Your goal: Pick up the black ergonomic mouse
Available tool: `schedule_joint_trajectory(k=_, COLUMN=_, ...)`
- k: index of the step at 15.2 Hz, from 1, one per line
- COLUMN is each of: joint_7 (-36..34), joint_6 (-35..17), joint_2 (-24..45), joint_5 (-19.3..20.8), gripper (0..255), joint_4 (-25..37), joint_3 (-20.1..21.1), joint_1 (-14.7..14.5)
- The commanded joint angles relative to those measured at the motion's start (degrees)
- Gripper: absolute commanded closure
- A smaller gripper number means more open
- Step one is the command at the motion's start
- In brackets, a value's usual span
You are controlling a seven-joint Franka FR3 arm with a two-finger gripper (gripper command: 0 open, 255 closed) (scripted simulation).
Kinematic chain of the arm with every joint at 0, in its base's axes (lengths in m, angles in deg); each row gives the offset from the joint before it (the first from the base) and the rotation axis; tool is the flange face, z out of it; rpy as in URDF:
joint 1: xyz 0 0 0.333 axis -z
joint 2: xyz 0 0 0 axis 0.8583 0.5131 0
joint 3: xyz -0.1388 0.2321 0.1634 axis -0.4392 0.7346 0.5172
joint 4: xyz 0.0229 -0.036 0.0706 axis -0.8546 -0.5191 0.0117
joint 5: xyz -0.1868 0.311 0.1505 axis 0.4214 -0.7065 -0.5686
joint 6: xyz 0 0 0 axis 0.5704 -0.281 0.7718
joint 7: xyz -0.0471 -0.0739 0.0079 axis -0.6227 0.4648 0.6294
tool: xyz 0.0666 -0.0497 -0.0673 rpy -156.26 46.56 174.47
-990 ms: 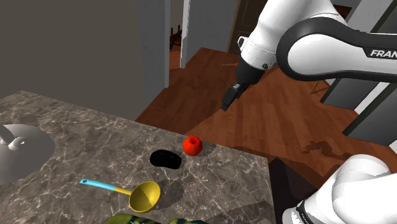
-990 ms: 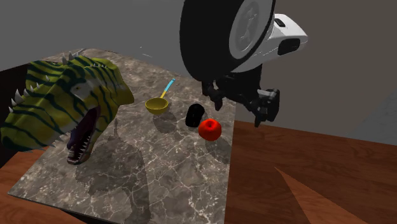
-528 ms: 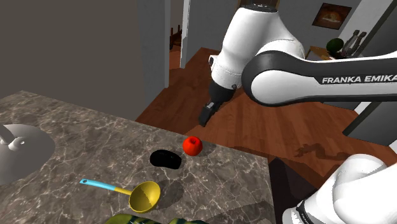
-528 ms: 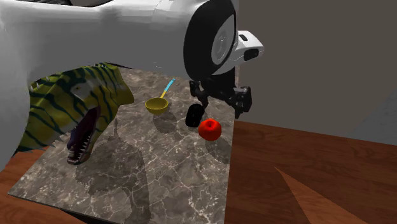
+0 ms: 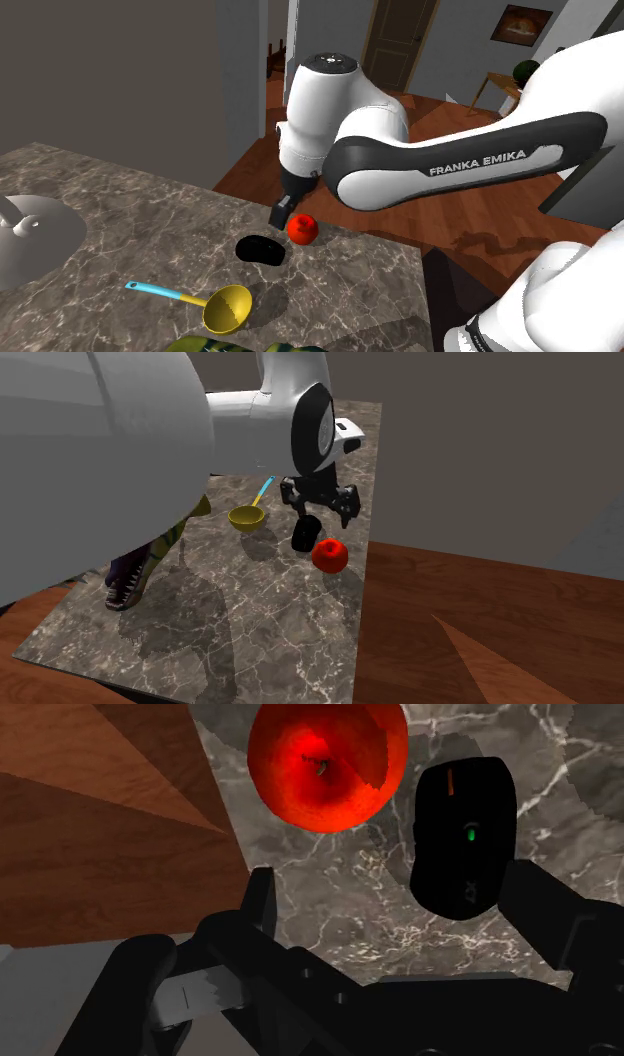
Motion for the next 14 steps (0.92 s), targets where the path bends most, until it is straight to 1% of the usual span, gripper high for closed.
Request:
schedule_joint_trajectory(k=1, joint_7=-1.96, joint_6=-1.19, joint_2=3.86, joint_5=2.56, gripper=0, joint_4=1.5, joint_3=1.66, joint_1=-0.44)
schedule_joint_trajectory(k=6, joint_7=-7.34, joint_6=-2.76, joint_2=14.22, joint_5=10.39, gripper=0, joint_4=6.42, joint_3=4.2, joint_1=-2.7)
schedule_joint_trajectory(k=14, joint_7=-10.29, joint_6=-7.6, joint_2=17.65, joint_5=13.94, gripper=0, joint_4=4.05, joint_3=3.47, joint_1=-3.32)
